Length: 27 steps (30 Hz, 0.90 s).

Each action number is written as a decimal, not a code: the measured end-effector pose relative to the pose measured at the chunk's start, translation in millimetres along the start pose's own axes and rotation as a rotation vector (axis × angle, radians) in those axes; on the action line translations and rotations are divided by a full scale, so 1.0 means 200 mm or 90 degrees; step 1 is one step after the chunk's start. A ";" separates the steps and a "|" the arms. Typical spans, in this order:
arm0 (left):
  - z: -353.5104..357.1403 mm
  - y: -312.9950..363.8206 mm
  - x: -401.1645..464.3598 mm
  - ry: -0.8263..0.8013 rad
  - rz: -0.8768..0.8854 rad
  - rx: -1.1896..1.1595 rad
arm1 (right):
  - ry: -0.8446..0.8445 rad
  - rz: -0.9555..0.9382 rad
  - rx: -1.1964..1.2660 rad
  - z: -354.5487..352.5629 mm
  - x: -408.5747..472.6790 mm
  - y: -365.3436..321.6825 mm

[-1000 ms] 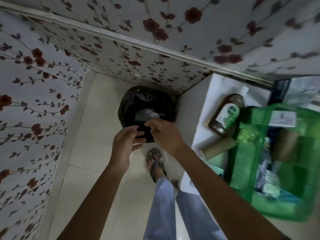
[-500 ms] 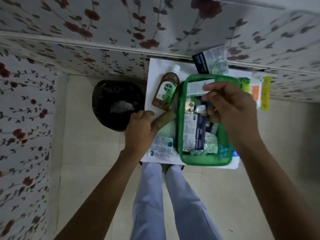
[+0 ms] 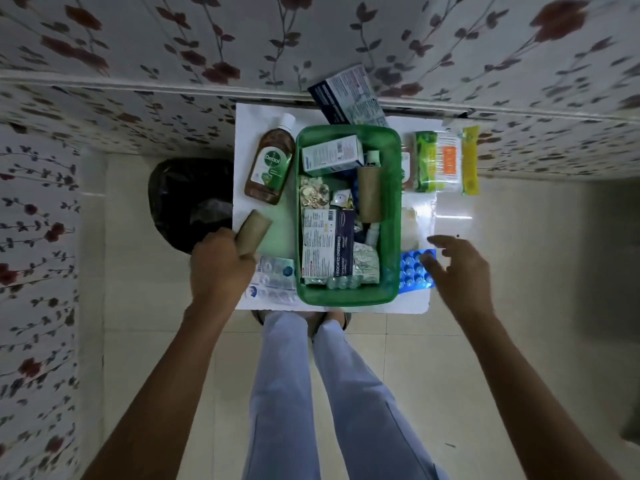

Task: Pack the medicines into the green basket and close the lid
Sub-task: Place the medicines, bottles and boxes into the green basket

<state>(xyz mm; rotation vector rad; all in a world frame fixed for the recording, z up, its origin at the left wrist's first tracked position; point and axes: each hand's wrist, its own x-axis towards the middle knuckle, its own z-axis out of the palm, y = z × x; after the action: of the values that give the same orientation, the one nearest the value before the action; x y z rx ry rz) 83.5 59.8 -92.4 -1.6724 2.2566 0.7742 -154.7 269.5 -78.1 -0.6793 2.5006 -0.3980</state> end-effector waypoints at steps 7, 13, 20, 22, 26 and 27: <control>-0.18 0.13 -0.25 0.057 -0.002 -0.206 | -0.067 -0.104 -0.217 0.18 -0.08 0.09; -0.10 0.43 -0.30 0.033 0.189 -0.122 | -0.048 -0.122 -0.092 0.07 -0.11 0.12; -0.04 0.63 -0.22 0.050 0.134 -0.042 | 0.126 0.039 0.142 -0.20 -0.14 -0.07; -0.07 0.63 -0.22 0.093 0.140 -0.054 | 0.156 0.035 0.225 -0.25 -0.14 -0.18; -0.11 0.52 -0.24 0.209 0.122 -0.152 | 0.147 -0.044 0.316 -0.22 -0.11 -0.39; -0.10 0.47 -0.24 0.218 0.104 -0.171 | 0.124 -0.069 0.303 -0.18 -0.10 -0.44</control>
<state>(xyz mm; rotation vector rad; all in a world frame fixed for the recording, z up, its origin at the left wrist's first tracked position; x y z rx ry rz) 14.0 107.3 -26.4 -1.8788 2.6487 0.9243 -125.2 212.4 -5.0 -0.6022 2.4103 -1.1025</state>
